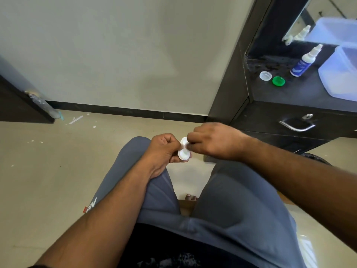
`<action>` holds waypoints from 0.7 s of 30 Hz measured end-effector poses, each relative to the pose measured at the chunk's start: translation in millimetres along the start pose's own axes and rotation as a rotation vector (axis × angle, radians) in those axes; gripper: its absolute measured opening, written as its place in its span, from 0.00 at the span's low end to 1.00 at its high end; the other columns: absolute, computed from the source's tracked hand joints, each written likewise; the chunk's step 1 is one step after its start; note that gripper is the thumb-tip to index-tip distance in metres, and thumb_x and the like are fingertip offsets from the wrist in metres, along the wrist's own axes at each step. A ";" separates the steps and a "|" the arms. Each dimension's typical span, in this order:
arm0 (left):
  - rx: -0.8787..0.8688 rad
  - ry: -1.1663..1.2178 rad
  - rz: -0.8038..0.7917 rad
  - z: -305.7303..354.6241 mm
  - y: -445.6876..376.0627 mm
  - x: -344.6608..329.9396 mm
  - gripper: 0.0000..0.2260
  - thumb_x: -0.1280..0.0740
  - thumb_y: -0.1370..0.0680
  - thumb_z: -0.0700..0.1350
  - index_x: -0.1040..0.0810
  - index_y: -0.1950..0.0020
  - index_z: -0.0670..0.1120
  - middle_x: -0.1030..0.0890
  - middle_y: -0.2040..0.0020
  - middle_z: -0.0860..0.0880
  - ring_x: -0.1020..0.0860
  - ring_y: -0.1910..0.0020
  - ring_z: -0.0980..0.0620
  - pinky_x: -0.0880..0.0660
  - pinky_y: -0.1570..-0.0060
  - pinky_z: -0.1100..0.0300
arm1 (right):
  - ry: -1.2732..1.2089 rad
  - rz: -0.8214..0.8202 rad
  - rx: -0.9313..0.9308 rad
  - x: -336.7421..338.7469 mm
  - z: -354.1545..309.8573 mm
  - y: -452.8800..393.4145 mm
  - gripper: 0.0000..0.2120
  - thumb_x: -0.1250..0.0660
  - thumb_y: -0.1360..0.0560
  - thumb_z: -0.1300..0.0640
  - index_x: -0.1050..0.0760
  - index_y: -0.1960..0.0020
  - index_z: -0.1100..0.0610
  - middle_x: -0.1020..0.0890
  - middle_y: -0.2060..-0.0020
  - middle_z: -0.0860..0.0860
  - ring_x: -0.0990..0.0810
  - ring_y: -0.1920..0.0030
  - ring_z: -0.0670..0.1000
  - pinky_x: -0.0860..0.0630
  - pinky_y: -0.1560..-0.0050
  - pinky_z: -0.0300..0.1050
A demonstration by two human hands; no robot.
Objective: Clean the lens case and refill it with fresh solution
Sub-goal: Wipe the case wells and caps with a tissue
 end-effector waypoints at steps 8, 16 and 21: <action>0.038 -0.040 -0.028 -5.7 -1.9 3.0 0.08 0.34 0.24 0.33 0.28 0.62 0.40 0.19 0.64 0.42 0.16 0.63 0.43 0.18 0.63 0.53 | 0.044 0.102 0.142 9.8 -13.7 0.9 0.06 0.29 0.29 0.66 0.20 0.52 0.61 0.21 0.61 0.55 0.25 0.64 0.54 0.29 0.65 0.48; 0.043 -0.106 -0.054 -12.9 -4.6 -1.8 0.13 0.30 0.26 0.33 0.30 0.68 0.41 0.28 0.71 0.46 0.23 0.73 0.51 0.18 0.67 0.54 | 0.161 -0.031 0.254 -22.6 -33.9 -3.3 0.06 0.28 0.32 0.63 0.20 0.55 0.58 0.22 0.59 0.52 0.26 0.65 0.52 0.27 0.65 0.47; -0.002 -0.139 0.007 -11.0 -6.6 6.1 0.11 0.33 0.27 0.30 0.29 0.67 0.39 0.27 0.70 0.43 0.22 0.72 0.49 0.19 0.68 0.56 | 0.144 -0.093 -0.021 -39.3 -28.7 6.7 0.11 0.26 0.32 0.59 0.21 0.50 0.58 0.22 0.61 0.53 0.25 0.65 0.52 0.28 0.64 0.47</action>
Point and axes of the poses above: each hand's wrist, its own y-axis away from the middle knuckle, its own x-axis out of the back of the hand, z = x × y, the point moved 10 cm from there along -y, towards the middle knuckle
